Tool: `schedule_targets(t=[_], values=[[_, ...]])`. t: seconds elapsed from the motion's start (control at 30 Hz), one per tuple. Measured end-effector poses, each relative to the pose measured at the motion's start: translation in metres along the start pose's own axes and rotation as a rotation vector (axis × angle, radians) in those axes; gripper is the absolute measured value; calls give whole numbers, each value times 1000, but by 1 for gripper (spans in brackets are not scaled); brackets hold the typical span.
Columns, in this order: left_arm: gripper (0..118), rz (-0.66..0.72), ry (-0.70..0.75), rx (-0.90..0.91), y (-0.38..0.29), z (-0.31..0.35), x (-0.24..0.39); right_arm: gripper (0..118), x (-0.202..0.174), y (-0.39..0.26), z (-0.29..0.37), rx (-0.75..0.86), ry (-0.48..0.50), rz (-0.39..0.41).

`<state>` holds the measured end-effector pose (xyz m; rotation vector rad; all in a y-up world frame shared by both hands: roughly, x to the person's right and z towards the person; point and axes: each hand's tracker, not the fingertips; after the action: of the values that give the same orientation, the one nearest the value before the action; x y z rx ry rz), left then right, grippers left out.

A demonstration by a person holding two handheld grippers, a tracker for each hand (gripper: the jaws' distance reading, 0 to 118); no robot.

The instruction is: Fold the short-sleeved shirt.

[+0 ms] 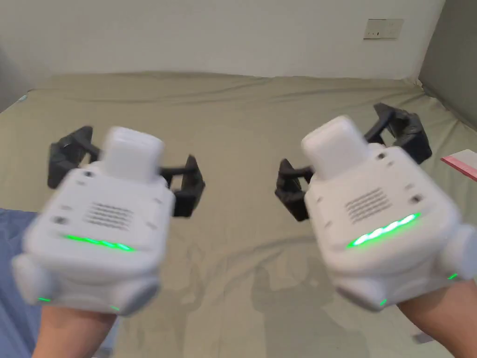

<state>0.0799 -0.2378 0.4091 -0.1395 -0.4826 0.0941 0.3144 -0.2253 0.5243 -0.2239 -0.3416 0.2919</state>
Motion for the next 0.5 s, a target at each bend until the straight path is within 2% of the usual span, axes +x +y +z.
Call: schedule_targets(t=[0.03,0.07,0.1,0.13,0.17,0.23,0.27,0.3,0.33,0.4,0.5], values=[[118,298,-105,5,-1,1,-19,118,16,2,-2,-44,116,-247],[118,462,-159,19,-6,-2,-31,118,32,0,-6,-77,201,-466],[118,465,-140,10,-8,-2,-31,118,38,-6,-8,-86,232,-588],[118,380,-90,15,-7,0,-24,118,37,-9,-8,-65,202,-575],[118,247,-36,65,-5,4,-19,118,31,-9,-6,-39,134,-508],[118,48,26,173,-7,14,-4,118,19,-9,0,33,-34,-297],[118,-39,38,184,-5,16,3,118,14,-8,2,54,-79,-213],[118,-115,30,170,-4,18,15,118,11,-7,3,69,-88,-165],[118,-165,24,169,-4,18,19,118,4,-7,5,77,-72,-149],[118,-228,76,209,-5,20,29,118,2,-5,9,97,-57,-174],[118,-216,90,209,-3,22,32,118,2,-3,13,136,-79,-176]])
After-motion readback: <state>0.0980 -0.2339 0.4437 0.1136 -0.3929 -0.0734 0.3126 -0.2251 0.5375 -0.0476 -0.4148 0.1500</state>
